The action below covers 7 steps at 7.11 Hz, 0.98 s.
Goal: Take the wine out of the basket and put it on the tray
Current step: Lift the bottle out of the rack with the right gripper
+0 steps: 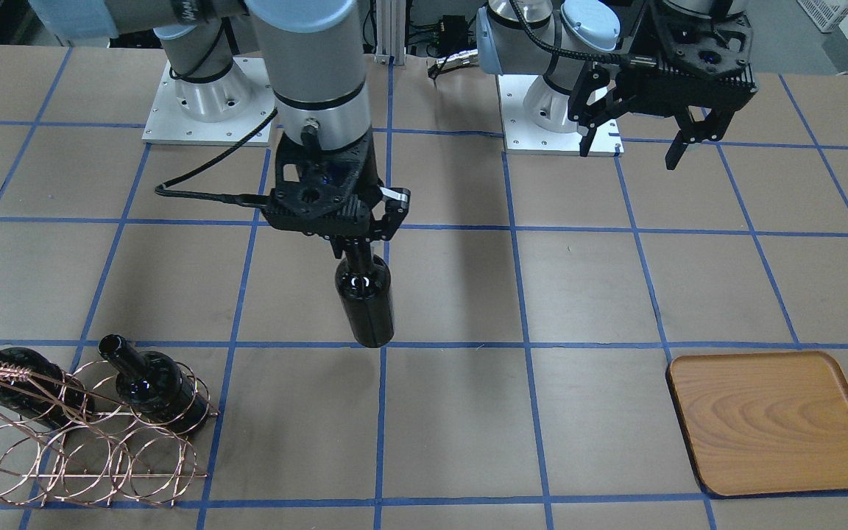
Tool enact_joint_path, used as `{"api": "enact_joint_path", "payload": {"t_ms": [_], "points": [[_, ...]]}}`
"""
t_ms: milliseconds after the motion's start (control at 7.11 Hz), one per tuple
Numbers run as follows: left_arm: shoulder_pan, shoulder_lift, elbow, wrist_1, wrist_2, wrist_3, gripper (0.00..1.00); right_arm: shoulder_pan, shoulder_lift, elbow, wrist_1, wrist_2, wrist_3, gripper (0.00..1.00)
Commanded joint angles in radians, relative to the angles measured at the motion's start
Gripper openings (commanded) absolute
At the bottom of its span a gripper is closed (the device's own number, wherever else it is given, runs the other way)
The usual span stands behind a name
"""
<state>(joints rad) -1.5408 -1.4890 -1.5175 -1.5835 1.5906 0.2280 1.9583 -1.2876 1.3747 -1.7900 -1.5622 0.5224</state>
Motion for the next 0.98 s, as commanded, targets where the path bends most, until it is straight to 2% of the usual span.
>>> {"api": "enact_joint_path", "payload": {"t_ms": [0, 844], "points": [[-0.001, 0.001, -0.001, 0.0, 0.0, 0.001, 1.0, 0.071, 0.036, 0.01, -0.011, -0.019, 0.083, 0.0], [-0.004, 0.001, -0.004, 0.0, -0.001, -0.004, 1.0, 0.105, 0.051, 0.035, -0.031, -0.007, 0.12, 0.0]]}}
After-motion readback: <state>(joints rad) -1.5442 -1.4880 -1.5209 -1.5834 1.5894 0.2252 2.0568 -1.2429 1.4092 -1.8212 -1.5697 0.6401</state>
